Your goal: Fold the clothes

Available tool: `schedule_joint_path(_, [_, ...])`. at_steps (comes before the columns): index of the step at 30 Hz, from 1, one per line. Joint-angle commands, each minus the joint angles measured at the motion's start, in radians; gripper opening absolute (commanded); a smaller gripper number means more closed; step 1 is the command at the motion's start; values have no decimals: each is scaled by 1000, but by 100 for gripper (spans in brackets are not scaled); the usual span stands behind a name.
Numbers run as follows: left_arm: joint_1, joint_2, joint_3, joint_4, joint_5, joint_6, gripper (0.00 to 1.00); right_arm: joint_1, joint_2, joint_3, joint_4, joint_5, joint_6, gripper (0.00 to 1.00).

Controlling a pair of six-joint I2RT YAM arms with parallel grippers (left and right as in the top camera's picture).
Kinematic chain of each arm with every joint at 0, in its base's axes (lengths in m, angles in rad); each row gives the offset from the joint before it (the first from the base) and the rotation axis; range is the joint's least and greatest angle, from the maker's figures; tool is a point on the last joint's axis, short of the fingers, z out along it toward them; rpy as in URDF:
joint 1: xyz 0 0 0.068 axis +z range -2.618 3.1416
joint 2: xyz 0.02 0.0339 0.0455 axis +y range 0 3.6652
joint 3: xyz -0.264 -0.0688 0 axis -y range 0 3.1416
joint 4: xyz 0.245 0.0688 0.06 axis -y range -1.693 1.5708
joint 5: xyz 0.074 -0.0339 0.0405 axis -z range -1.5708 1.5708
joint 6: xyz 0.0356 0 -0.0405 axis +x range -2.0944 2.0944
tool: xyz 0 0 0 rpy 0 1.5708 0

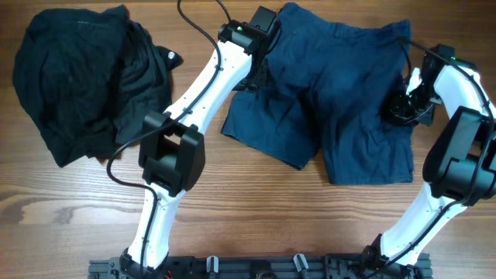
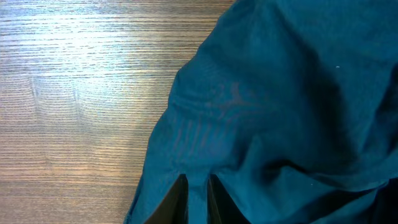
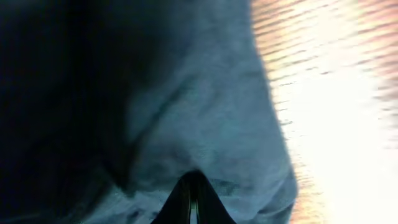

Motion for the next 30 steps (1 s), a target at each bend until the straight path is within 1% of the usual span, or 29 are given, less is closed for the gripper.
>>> schedule_joint_path(1, [-3,11,-8,3,8,13,11,1,-1,0,4,126,76,4])
schedule_joint_path(3, [-3,11,-8,3,8,13,11,1,-1,0,10,120,71,4])
schedule_joint_path(5, [-3,11,-8,4,8,13,12,2,-1,0,25,27,13,4])
schedule_joint_path(7, [-2,11,-8,7,8,13,13,2,-2,19,13,-54,10,4])
schedule_joint_path(8, [-2,11,-8,8,9,21,14,1,-2,33,4,-80,18,7])
schedule_joint_path(10, [-2,11,-8,8,14,48,14,1,-8,55,-9,-150,16,8])
schedule_joint_path(13, [-3,11,-10,24,83,89,12,1,-24,72,-34,-307,-34,6])
schedule_joint_path(16, [-4,11,-16,63,180,95,11,4,-40,73,-65,-443,-95,5])
schedule_joint_path(18, [-4,12,-21,100,220,95,11,7,-62,73,-102,-513,-143,4])
schedule_joint_path(21, [-11,13,-47,144,233,98,9,7,-122,73,-126,-522,-135,4])
schedule_joint_path(23, [-24,13,-80,174,233,98,8,10,-207,73,-95,-532,-108,4])
schedule_joint_path(24, [-39,13,-113,208,233,98,7,23,-288,73,-68,-537,-107,4])
schedule_joint_path(25, [-50,13,-137,237,233,98,7,33,-325,73,-61,-536,-103,4])
schedule_joint_path(26, [-63,13,-162,270,232,98,4,50,-367,73,-56,-520,-80,4])
schedule_joint_path(28, [-82,13,-200,324,232,98,4,87,-387,73,-63,-494,-60,4])
schedule_joint_path(30, [-93,13,-214,348,232,98,4,125,-374,62,-72,-486,-59,4])
